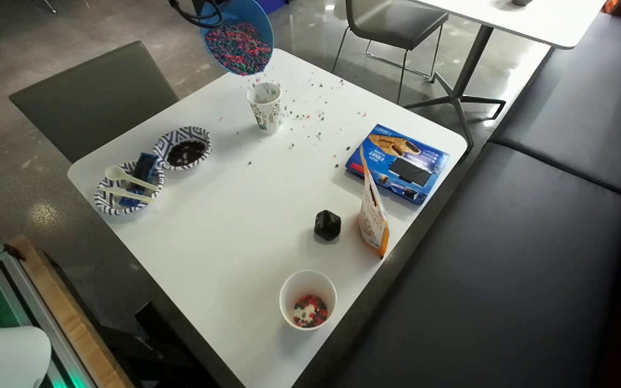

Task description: Lightly pour some of the contents of the blue bowl into the cup

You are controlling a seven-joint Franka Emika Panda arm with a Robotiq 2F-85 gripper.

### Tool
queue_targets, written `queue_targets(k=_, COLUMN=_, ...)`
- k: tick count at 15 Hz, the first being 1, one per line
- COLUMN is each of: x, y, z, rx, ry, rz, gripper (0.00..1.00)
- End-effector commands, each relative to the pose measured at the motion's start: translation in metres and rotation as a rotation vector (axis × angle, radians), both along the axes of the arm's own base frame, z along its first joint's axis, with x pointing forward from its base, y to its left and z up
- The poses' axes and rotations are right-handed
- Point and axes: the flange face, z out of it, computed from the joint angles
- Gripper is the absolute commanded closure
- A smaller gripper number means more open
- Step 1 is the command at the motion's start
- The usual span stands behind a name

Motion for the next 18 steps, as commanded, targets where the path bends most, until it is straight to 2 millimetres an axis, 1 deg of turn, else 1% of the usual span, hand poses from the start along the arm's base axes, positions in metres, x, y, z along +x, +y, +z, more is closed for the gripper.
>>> queue_targets(k=1, x=-0.006, y=-0.004, z=0.018, rx=0.031, ry=0.003, rz=0.014, gripper=0.99)
queue_targets(k=7, x=-0.006, y=-0.007, z=0.017, rx=0.020, ry=0.016, rz=0.014, gripper=0.99)
queue_targets(k=9, x=-0.007, y=-0.001, z=0.017, rx=-0.013, ry=0.018, rz=0.016, gripper=0.99)
queue_targets(k=12, x=-0.009, y=0.015, z=0.012, rx=-0.079, ry=0.012, rz=0.041, gripper=0.99)
queue_targets(k=18, x=-0.014, y=0.053, z=0.003, rx=-0.303, ry=0.005, rz=0.123, gripper=0.99)
